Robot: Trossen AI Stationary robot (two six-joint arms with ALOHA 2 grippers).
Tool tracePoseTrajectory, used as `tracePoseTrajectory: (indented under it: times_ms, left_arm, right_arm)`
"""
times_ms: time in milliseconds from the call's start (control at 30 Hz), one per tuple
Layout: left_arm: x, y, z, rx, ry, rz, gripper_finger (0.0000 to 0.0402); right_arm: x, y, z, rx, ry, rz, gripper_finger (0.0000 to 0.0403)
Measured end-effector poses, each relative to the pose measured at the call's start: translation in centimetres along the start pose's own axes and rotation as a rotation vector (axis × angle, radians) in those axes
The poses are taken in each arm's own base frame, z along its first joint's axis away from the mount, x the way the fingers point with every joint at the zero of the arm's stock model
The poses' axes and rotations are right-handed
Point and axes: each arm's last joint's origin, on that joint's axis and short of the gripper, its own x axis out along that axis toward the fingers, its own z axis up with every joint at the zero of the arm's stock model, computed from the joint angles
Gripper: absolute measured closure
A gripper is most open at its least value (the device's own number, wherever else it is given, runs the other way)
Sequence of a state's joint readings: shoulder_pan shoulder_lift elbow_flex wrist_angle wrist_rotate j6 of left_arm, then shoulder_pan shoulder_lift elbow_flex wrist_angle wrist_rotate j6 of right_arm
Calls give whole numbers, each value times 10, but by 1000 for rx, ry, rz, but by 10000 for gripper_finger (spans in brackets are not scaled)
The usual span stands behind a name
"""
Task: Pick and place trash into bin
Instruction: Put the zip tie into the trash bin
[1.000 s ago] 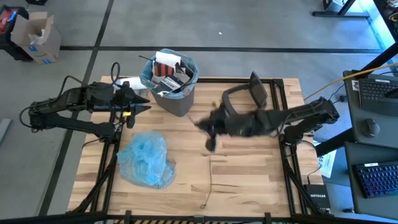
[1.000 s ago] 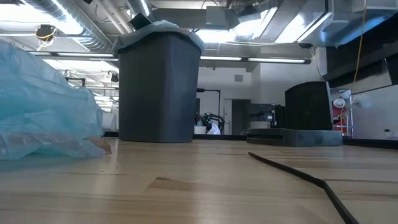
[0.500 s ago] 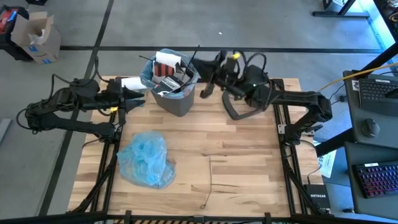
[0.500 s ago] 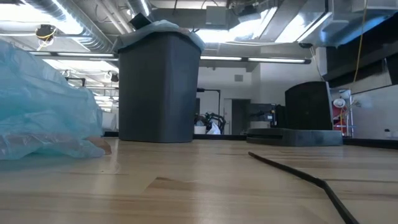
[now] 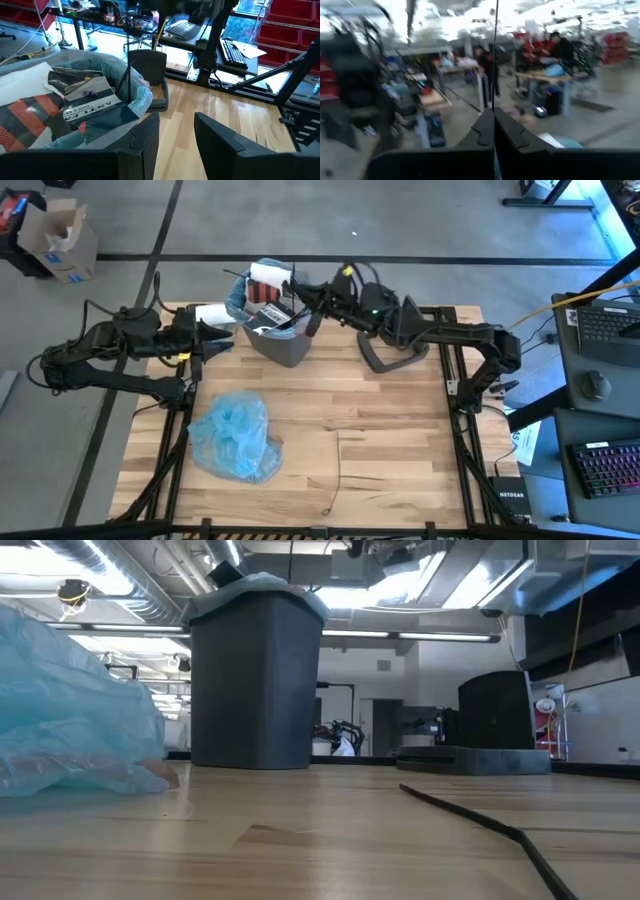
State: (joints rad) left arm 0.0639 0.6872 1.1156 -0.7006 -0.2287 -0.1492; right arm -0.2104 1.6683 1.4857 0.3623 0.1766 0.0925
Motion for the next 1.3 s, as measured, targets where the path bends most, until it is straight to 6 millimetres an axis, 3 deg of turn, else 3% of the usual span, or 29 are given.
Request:
tracePoseTrajectory:
  times_ms: [367,667,767,933,1133,1300]
  left_arm:
    - [1,0,0,10,2,0,285]
    - [1,0,0,11,2,1,285]
    - [1,0,0,11,3,1,285]
    - [3,-1,0,20,11,2,285]
    - [6,-1,-2,29,38,6,285]
    - [9,-2,-3,31,50,7,285]
  right_arm:
    - [20,-5,-58,-67,224,-49,403]
    - [23,-6,-70,-96,264,-57,393]
    - [22,-6,-68,-101,268,-57,357]
    - [14,-6,-51,-142,256,-50,260]
    - [-10,-4,-4,-129,176,-10,166]
    - [-40,6,22,-8,257,178,135]
